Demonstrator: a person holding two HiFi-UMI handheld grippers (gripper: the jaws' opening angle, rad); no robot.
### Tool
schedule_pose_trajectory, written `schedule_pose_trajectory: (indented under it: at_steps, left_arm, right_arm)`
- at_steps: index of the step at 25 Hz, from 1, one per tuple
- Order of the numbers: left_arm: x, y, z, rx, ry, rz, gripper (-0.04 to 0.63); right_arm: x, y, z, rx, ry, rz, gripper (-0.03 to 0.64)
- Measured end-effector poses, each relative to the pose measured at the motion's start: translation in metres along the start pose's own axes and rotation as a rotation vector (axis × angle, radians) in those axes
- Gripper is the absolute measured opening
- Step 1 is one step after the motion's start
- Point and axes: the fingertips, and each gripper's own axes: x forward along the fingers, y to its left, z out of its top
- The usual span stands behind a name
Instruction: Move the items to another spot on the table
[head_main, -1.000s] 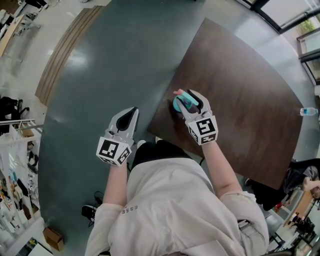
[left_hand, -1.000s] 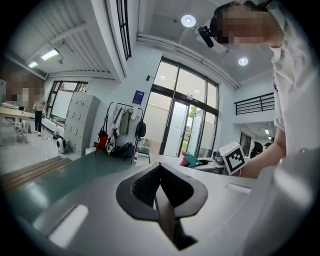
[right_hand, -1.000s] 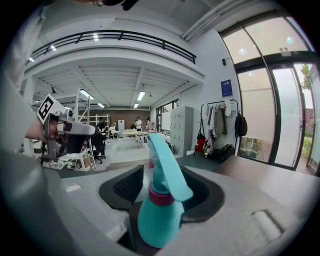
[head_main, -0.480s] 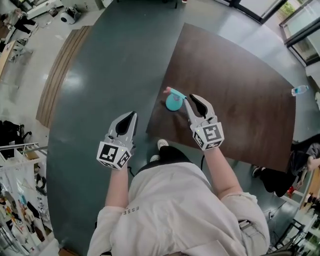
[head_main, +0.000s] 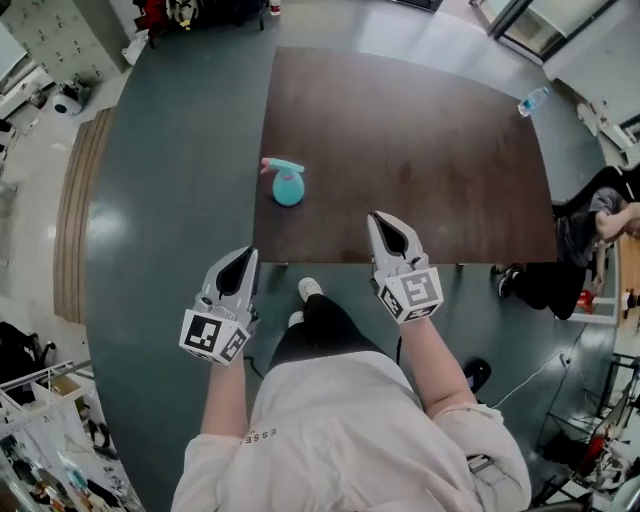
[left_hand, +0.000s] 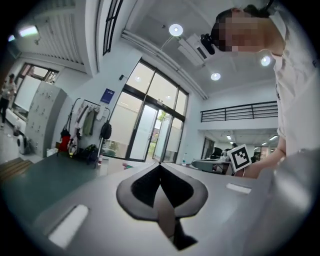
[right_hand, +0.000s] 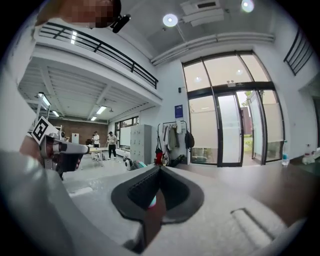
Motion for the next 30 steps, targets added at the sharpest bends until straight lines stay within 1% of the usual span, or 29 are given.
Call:
schedule_pose_trajectory:
  at_steps: [4, 6, 8, 10, 13, 17, 22, 25, 28, 30]
  left_arm:
    - [0.033, -0.053, -0.007, 0.003, 0.011, -0.135, 0.017]
    - [0.046, -0.084, -0.012, 0.024, 0.022, -0.177, 0.017]
    - [0.056, -0.116, -0.014, 0.053, 0.022, -0.193, 0.017]
    - [0.069, -0.147, -0.013, 0.071, 0.016, -0.185, 0.017]
    - [0.088, -0.194, -0.015, 0.076, -0.001, -0.165, 0.017]
    - [0.104, -0.252, -0.042, 0.076, -0.027, -0.144, 0.017]
    - [0.124, -0.325, -0.071, 0.067, -0.027, -0.099, 0.017]
    - [0.128, -0.358, -0.083, 0.061, -0.024, -0.090, 0.017]
    - [0.129, -0.387, -0.092, 0.065, -0.011, -0.105, 0.017]
    - [0.129, -0.399, -0.093, 0.060, -0.006, -0.117, 0.017]
  right_arm:
    - [-0.057, -0.038, -0.008, -0.009, 0.039, -0.144, -0.008]
    - [-0.084, -0.052, -0.008, -0.007, 0.024, -0.176, -0.008]
    - [-0.108, -0.068, -0.011, 0.026, 0.005, -0.182, -0.008]
    - [-0.132, -0.087, -0.013, 0.041, -0.006, -0.176, -0.008]
    - [-0.168, -0.113, -0.017, -0.001, -0.004, -0.158, -0.008]
    - [-0.217, -0.145, -0.027, -0.018, -0.004, -0.117, -0.008]
    - [-0.278, -0.196, -0.042, -0.032, 0.013, -0.081, -0.008]
    - [-0.306, -0.217, -0.050, -0.023, 0.034, -0.079, -0.008]
    - [-0.329, -0.228, -0.054, -0.012, 0.039, -0.081, -0.008]
    - [-0.340, -0.231, -0.055, -0.007, 0.038, -0.084, -0.008]
